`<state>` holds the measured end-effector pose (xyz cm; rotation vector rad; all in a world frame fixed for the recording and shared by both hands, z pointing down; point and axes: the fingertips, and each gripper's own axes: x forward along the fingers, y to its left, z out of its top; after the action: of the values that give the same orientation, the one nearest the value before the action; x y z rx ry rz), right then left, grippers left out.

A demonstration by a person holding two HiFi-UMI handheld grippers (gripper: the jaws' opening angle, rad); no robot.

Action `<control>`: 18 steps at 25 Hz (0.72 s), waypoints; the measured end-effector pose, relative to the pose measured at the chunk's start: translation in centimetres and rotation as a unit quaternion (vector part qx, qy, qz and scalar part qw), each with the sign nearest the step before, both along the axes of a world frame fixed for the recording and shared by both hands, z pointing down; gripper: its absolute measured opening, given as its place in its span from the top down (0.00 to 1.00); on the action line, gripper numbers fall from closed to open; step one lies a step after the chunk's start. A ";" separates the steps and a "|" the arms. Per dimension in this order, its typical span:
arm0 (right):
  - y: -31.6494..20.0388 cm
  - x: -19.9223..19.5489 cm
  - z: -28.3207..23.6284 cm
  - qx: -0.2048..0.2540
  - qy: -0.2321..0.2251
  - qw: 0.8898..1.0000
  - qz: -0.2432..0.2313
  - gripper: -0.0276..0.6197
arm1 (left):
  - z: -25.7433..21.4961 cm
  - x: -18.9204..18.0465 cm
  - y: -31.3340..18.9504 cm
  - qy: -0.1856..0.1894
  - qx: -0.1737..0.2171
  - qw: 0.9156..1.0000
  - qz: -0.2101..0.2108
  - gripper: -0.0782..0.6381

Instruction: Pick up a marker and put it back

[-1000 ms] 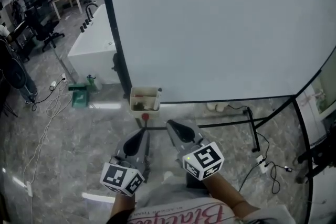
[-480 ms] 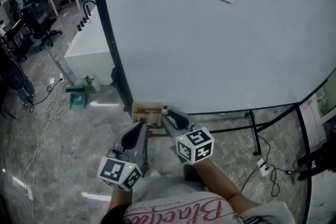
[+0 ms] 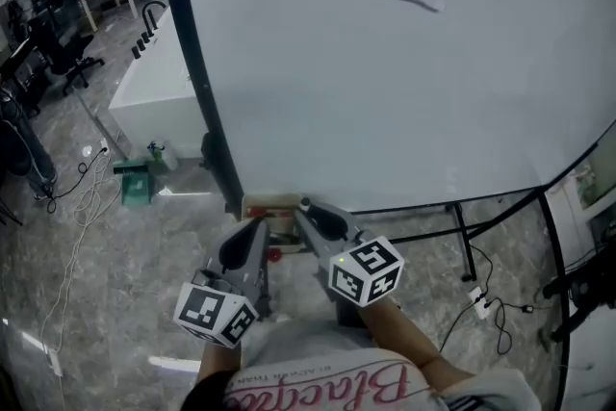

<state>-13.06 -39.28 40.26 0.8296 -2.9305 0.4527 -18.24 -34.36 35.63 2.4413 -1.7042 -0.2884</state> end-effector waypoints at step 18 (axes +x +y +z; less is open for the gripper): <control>2.2 2.7 -9.5 0.084 -0.127 0.988 -0.002 0.86 | -2.1 0.0 -0.5 -0.001 0.030 1.000 -0.009 0.89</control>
<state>-10.32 -37.11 30.75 0.8397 -3.2431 0.3359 -18.26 -34.82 33.53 2.4691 -1.7447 -0.3443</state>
